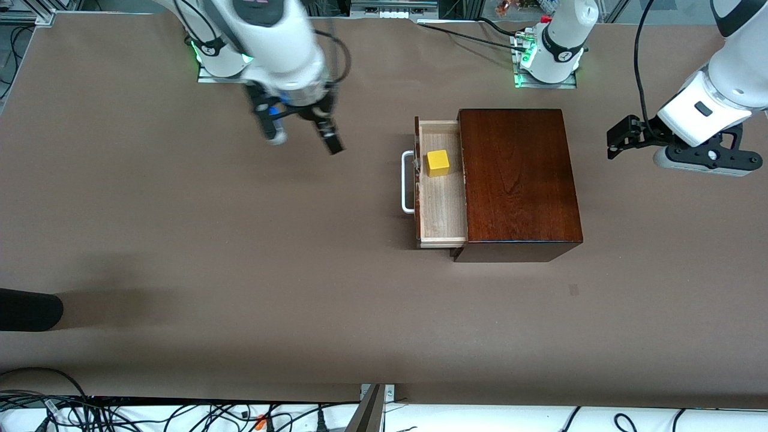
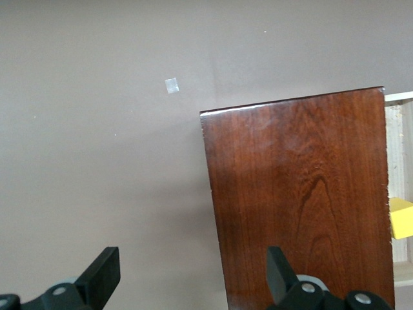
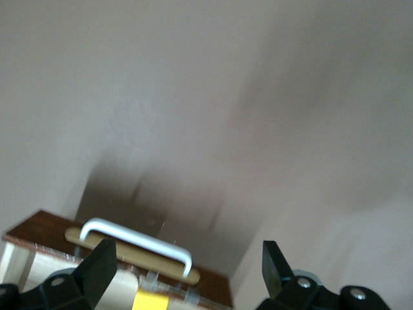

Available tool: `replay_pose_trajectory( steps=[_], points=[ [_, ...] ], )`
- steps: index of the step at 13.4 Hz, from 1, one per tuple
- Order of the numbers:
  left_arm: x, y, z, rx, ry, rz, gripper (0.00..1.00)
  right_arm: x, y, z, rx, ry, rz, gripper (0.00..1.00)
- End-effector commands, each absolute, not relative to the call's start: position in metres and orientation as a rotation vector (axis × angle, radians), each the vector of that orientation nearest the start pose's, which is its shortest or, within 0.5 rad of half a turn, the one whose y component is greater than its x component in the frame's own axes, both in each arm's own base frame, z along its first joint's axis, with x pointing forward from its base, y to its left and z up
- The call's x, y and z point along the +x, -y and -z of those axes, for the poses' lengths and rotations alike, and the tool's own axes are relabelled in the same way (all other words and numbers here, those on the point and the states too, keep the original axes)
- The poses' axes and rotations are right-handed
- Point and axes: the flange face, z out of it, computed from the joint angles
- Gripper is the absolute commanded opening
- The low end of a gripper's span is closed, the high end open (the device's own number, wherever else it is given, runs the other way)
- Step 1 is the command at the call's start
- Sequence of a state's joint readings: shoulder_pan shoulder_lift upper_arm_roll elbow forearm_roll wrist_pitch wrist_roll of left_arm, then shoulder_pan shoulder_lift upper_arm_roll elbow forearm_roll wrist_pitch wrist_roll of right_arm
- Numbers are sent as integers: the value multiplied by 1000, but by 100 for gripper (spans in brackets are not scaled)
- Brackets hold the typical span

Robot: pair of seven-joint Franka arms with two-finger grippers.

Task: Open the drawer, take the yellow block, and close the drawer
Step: 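Lower the right gripper into the drawer over the yellow cube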

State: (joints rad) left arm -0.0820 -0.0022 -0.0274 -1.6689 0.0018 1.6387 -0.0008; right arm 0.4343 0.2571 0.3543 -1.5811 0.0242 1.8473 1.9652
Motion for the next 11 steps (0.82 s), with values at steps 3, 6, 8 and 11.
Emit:
replay_pose_trajectory(
  steps=[3,6,8,11],
  points=[
    [547,55,-588,-3103,-158,-61,100,451,-562,-458,-2319,-2014,-121,100],
    [543,56,-592,-3101,-176,-78,100,445,-605,-434,-2217,-2104,-155,100],
    [541,63,-593,-3098,-178,-77,100,446,-617,-420,-2161,-2108,-141,100],
    [535,60,-594,-3095,-170,-125,100,448,-625,-392,-2149,-2111,-114,100]
  ],
)
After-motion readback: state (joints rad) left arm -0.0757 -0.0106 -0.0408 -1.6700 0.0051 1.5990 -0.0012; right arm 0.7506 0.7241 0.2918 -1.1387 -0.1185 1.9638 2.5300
